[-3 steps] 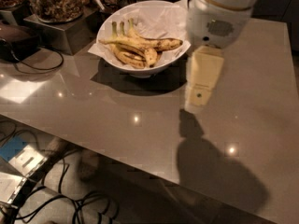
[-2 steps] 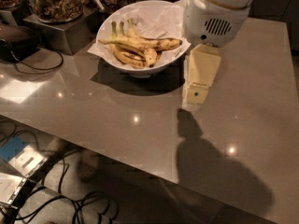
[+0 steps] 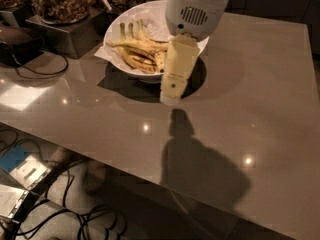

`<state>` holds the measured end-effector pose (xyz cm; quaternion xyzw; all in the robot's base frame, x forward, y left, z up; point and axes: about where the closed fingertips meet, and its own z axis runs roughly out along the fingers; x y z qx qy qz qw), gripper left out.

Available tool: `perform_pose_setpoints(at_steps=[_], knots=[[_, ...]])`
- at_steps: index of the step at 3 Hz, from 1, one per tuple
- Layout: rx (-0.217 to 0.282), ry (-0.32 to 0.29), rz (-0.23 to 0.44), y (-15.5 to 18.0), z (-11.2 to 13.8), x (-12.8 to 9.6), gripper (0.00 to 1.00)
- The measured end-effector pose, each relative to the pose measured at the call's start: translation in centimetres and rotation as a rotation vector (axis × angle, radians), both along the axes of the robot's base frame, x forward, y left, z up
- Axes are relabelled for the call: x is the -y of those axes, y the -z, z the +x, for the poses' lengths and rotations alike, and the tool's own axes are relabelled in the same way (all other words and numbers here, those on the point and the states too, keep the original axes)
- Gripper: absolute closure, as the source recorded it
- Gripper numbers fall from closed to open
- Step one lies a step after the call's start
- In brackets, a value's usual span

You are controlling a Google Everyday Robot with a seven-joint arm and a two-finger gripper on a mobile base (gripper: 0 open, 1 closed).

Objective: Pick banana from white bowl

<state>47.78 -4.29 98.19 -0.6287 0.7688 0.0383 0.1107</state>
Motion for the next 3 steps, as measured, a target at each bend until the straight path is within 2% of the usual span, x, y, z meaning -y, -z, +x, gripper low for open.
perform_pose_setpoints(at_steps=[1, 2, 3], knots=[[-0.005, 0.076, -0.002, 0.0, 2.8, -2.2, 0.00], [0.005, 0.076, 0.040, -0.1, 3.5, -3.1, 0.00], [-0.053, 0.099, 0.105, 0.2, 4.9, -4.2, 0.00]])
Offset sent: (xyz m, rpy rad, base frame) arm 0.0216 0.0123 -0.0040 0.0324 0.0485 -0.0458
